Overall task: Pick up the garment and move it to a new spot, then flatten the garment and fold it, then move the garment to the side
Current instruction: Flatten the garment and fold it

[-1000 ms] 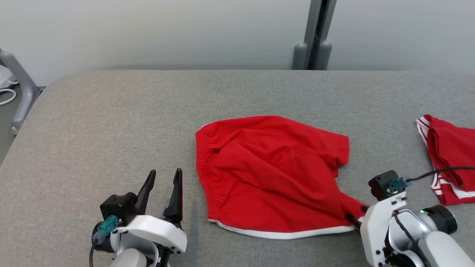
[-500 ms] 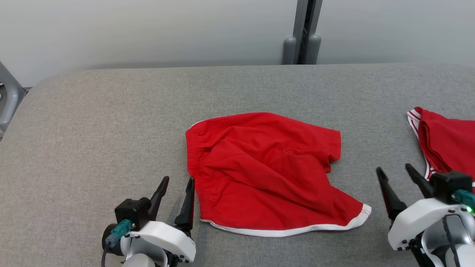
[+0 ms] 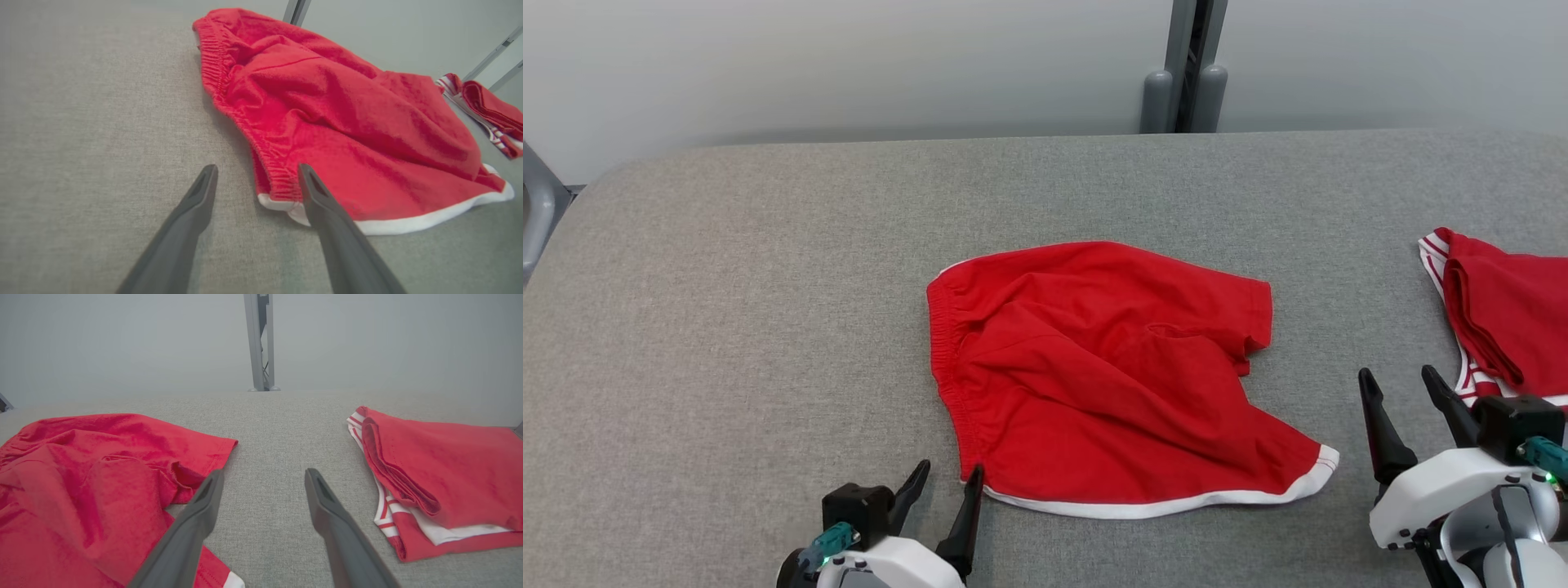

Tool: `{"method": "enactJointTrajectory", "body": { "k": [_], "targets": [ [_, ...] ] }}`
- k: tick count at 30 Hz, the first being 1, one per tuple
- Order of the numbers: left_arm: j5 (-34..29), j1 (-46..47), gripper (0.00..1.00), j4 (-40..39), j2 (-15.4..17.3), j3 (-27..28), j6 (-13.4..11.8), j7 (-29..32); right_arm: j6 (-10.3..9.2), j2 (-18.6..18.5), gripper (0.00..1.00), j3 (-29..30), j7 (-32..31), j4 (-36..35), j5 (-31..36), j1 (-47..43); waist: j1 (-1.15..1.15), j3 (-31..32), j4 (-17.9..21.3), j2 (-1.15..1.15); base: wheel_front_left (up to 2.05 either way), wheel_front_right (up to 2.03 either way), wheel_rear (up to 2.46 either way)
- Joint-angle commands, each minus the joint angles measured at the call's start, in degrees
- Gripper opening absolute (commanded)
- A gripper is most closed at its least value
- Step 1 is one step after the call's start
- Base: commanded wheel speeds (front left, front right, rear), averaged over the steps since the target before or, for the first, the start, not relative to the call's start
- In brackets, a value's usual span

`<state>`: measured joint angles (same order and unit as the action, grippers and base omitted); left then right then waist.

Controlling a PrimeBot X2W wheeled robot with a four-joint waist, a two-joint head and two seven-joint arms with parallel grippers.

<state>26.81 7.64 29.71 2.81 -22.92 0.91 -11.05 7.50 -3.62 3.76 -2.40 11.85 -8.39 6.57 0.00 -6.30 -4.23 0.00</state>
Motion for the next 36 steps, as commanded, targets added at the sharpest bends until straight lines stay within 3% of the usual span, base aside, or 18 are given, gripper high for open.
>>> {"method": "enactJointTrajectory", "body": {
  "k": [1, 14, 15, 28, 36],
  "targets": [
    [-0.1, -0.1, 1.00, 0.2, 0.3, -0.1, -0.5, 0.4, -0.03, -0.1, 1.00, 0.3, 0.6, 0.2, 0.5, 0.8, 0.00, 0.0, 0.0, 0.00, 0.00, 0.00, 0.00],
    [3.1, 2.8, 1.00, 4.2, 0.2, -2.6, -0.6, 4.7, -0.03, 0.1, 1.00, 0.2, 1.6, 1.5, 0.8, 2.1, 0.00, -1.5, 1.9, 0.00, 0.00, 0.00, 0.00],
    [3.4, 3.2, 0.00, 4.2, 0.2, -2.6, -0.5, 3.7, -0.03, 0.2, 1.00, 0.4, 1.6, 1.7, 0.8, 2.1, 0.00, -1.7, 2.1, 0.00, 0.00, 0.00, 0.00],
    [3.5, 4.7, 0.00, 1.3, 1.5, -1.6, -0.8, -1.0, -0.03, 0.6, 1.00, 0.9, 1.3, 7.2, -5.3, -2.3, 0.00, -1.0, -0.1, 0.00, 0.00, 0.00, 0.00],
    [3.5, 3.5, 0.00, -1.0, 1.5, -2.6, -1.0, -0.6, -0.03, 0.6, 1.00, -4.1, 3.8, 11.2, -14.0, -4.6, 0.00, -0.8, -1.8, 0.00, 0.00, 0.00, 0.00]
  ]
}}
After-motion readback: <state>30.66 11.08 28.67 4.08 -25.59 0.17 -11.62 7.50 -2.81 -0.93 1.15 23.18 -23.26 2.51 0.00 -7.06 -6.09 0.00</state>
